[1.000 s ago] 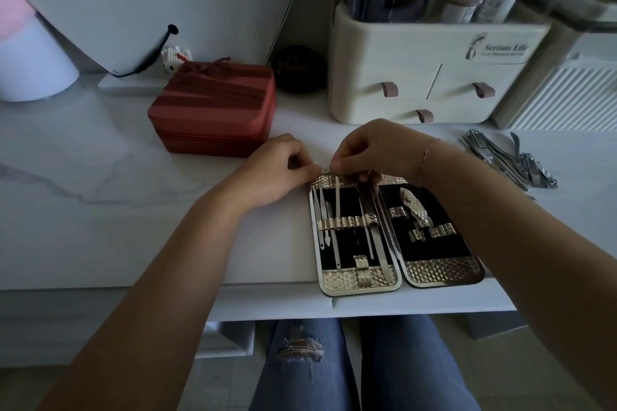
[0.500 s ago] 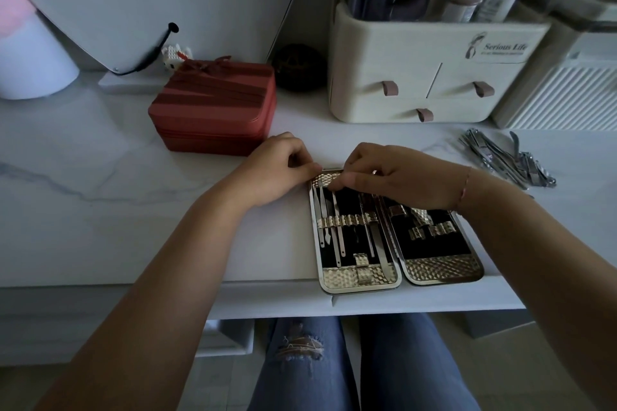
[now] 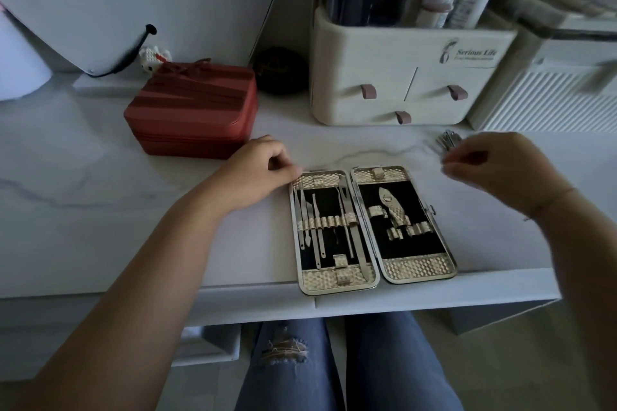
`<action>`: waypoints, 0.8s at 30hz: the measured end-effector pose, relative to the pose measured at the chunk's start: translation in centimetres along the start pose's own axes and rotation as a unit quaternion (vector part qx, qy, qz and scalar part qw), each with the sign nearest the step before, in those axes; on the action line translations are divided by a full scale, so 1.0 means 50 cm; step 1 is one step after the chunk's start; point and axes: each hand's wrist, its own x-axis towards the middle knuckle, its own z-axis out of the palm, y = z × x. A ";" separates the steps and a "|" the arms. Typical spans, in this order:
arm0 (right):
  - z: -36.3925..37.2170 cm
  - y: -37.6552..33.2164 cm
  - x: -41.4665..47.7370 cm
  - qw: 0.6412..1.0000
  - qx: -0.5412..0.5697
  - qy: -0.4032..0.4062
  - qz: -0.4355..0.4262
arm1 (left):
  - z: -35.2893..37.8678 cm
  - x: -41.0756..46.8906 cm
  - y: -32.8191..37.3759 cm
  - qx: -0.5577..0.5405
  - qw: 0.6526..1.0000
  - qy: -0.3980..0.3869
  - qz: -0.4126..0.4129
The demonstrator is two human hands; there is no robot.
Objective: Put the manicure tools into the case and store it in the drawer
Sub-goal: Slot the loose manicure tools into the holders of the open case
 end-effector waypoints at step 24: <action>0.006 0.035 -0.022 0.987 -0.150 -0.055 0.028 | 0.001 -0.002 0.001 -0.005 1.000 0.004 -0.005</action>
